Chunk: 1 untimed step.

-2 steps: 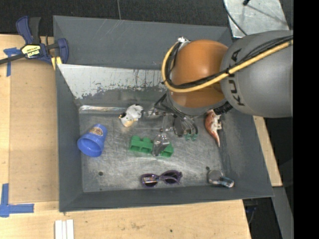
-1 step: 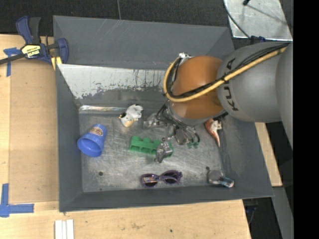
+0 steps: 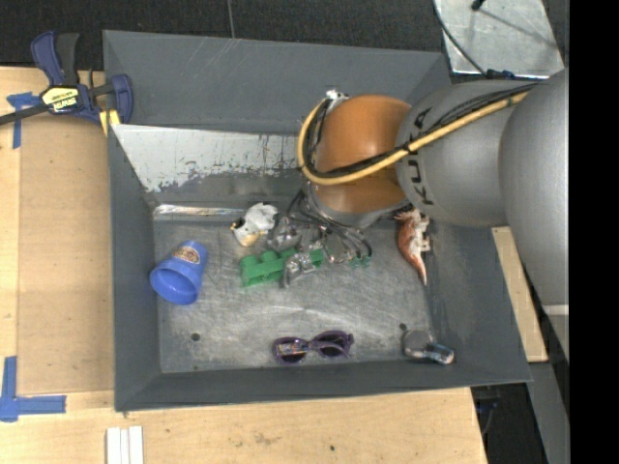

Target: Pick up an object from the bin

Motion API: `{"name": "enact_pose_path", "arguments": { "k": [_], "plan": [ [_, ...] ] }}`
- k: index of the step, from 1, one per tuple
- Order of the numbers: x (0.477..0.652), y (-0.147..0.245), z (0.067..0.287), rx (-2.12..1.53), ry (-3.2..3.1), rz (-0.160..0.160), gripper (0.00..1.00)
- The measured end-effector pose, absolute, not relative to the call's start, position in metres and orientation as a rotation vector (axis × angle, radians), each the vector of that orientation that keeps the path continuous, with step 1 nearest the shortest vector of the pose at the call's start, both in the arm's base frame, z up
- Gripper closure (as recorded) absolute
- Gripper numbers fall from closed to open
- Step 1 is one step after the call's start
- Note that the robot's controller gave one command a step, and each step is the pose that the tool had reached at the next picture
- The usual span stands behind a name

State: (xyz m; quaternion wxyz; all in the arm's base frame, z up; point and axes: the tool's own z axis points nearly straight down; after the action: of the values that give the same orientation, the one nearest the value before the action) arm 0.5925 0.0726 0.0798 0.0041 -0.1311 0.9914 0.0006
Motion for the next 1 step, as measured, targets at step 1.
{"name": "enact_pose_path", "arguments": {
  "k": [1],
  "plan": [
    [0.5925, 0.0725, 0.0798, -0.410, 3.107, 0.002, 1.00]
  ]
}}
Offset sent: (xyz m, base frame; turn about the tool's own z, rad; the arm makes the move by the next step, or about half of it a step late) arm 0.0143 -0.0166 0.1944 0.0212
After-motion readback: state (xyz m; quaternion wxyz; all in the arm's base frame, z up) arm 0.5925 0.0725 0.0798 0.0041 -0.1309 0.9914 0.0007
